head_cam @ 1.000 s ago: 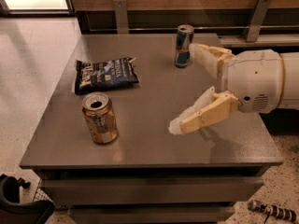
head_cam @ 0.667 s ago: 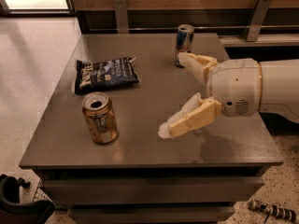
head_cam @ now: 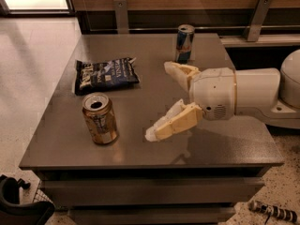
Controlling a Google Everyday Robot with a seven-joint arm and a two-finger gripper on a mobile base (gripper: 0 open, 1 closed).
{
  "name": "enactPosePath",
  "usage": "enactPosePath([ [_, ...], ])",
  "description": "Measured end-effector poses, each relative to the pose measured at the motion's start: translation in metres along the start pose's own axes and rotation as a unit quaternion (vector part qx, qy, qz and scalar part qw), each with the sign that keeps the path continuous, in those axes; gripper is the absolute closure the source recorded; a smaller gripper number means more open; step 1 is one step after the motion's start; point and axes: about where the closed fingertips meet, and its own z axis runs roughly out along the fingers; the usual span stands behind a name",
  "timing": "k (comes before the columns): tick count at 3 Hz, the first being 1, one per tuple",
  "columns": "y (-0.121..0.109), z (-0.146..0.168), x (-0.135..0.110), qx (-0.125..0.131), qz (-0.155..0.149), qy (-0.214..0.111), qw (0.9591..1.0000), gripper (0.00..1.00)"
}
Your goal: Knock orange can over
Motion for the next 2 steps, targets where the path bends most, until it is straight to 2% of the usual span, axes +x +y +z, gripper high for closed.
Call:
enactPosePath([
  [2,0.003,0.041,0.024,-0.032,0.002,0.013,0.9994,0.0],
])
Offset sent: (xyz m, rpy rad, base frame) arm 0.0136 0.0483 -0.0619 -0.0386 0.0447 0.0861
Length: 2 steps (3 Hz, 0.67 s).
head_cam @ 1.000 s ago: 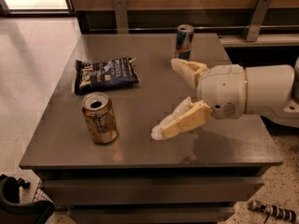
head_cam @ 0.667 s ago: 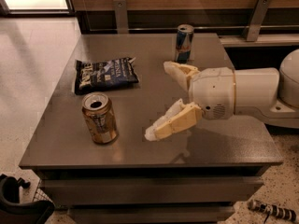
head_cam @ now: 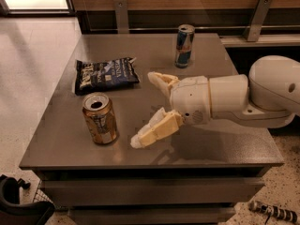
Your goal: Knock orange can over
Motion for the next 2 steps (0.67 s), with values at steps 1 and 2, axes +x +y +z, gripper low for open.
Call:
enactPosePath([
  [1,0.001,0.022,0.01,-0.017,0.001,-0.003,0.9998,0.0],
  [2,0.003,0.043,0.013,-0.034,0.0,-0.01,0.9994,0.0],
])
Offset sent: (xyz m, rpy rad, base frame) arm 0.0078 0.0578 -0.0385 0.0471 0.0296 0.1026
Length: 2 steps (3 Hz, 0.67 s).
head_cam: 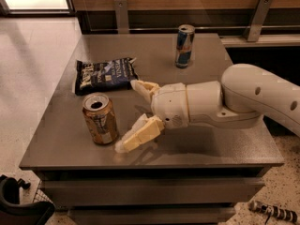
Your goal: Knock orange can over
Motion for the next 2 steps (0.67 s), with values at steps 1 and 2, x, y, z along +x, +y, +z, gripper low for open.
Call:
enactPosePath([
  [1,0.005,0.018,-0.001,-0.016,0.002,-0.008,0.9998,0.0],
  [2,0.011,0.032,-0.005,-0.027,0.001,-0.015,0.9995,0.0],
])
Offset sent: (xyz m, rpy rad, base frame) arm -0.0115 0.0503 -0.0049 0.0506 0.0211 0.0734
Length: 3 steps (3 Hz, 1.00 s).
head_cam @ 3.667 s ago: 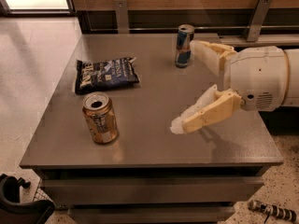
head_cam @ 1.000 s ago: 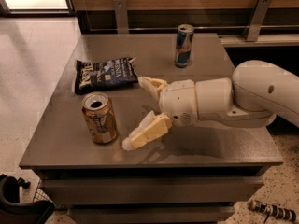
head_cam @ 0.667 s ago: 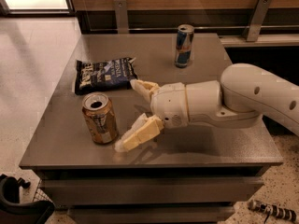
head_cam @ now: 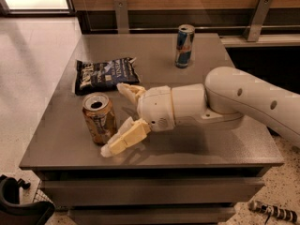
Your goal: Knock orange can over
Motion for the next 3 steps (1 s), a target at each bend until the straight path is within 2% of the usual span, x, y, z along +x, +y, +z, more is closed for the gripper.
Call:
enactPosePath([
  [1,0.0044,0.0131,-0.0022,-0.013,-0.009,-0.01,0.9998,0.14],
  [3,0.0069,0.0157,-0.0049,-0.016,-0.012,-0.009,0.9998,0.59],
])
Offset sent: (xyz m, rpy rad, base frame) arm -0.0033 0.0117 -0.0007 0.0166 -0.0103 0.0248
